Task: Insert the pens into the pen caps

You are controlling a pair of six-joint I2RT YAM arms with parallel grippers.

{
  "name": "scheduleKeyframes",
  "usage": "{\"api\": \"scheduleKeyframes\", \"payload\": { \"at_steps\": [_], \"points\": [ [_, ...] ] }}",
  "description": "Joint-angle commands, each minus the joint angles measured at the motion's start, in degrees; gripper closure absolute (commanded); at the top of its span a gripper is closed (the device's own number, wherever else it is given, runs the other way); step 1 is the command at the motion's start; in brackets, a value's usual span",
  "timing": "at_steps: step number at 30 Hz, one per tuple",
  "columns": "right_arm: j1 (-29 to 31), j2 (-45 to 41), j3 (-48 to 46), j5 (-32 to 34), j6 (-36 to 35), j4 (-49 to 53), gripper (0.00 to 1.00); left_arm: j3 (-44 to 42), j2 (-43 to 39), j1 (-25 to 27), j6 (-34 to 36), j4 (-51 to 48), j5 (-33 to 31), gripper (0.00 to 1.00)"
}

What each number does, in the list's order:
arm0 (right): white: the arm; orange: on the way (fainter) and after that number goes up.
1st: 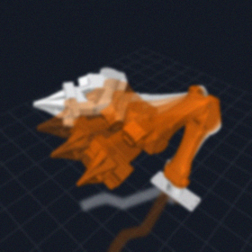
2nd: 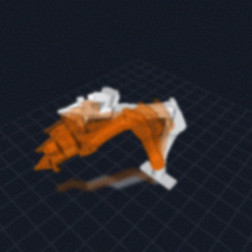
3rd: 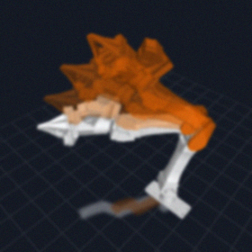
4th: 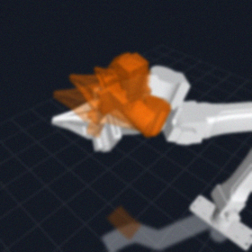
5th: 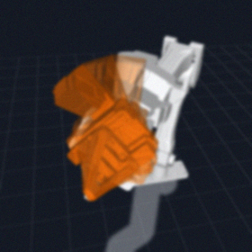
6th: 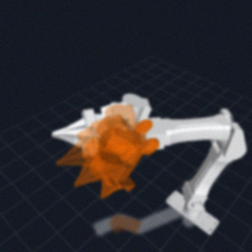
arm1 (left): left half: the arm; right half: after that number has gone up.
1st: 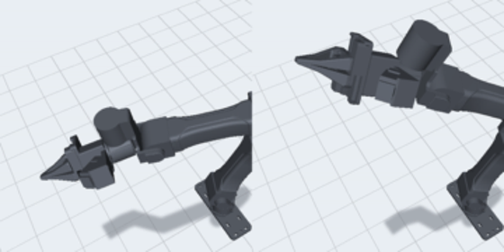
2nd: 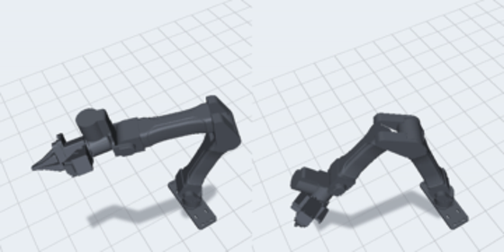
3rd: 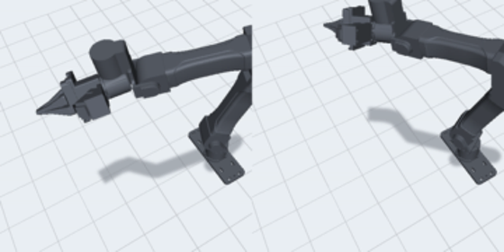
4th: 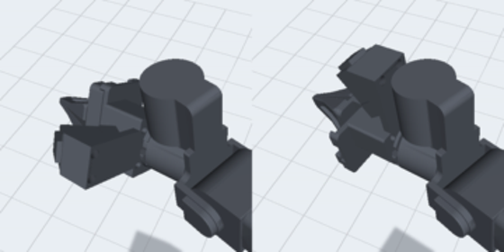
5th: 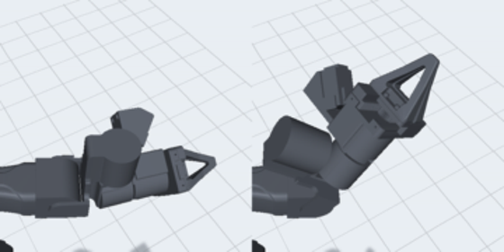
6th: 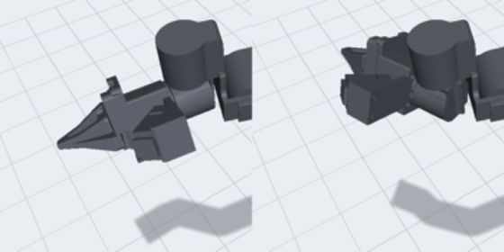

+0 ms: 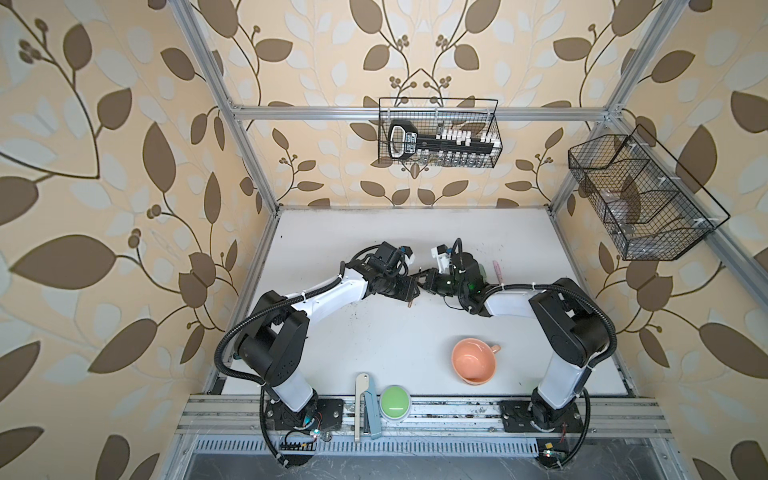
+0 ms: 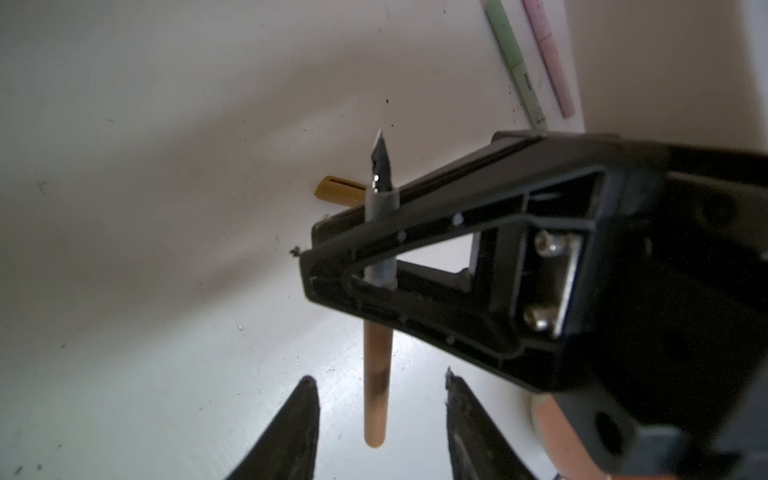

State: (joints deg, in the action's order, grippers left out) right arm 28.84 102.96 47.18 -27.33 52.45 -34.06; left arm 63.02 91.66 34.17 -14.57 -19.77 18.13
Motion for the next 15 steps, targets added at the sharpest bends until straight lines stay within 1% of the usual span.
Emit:
{"api": "scheduleKeyframes", "payload": {
  "at_steps": [1,3,5,7,10,13,15],
  "points": [
    [-1.78,-4.19,-2.51,-2.10,0.01,-2.05,1.00,-1.95,-6.36,0.13,-0.94,2.73,2.43,0.36],
    [-2.67,-6.47,-3.78,-3.52,-0.06,-3.18,0.99,-3.73,-7.90,-0.65,-1.77,4.83,4.73,0.31],
    [-3.32,-8.17,-4.57,-6.00,-0.09,-3.78,0.99,-5.67,-8.74,-1.62,-2.89,8.32,8.93,0.28],
    [-3.83,-9.47,-6.35,-6.83,1.84,-6.82,0.99,-7.43,-8.70,-2.51,-4.14,12.25,13.35,0.28],
    [-4.74,-10.67,-9.21,-7.90,5.18,-12.58,0.99,-9.28,-8.77,-2.70,-5.06,16.83,17.70,0.29],
    [-5.02,-10.93,-10.66,-8.18,7.10,-15.43,1.00,-10.62,-8.80,-2.65,-5.55,20.00,19.48,0.29],
    [-4.85,-10.90,-11.24,-8.25,8.46,-17.54,1.00,-10.49,-8.78,-2.71,-5.25,19.64,19.62,0.29]
  ]
}}
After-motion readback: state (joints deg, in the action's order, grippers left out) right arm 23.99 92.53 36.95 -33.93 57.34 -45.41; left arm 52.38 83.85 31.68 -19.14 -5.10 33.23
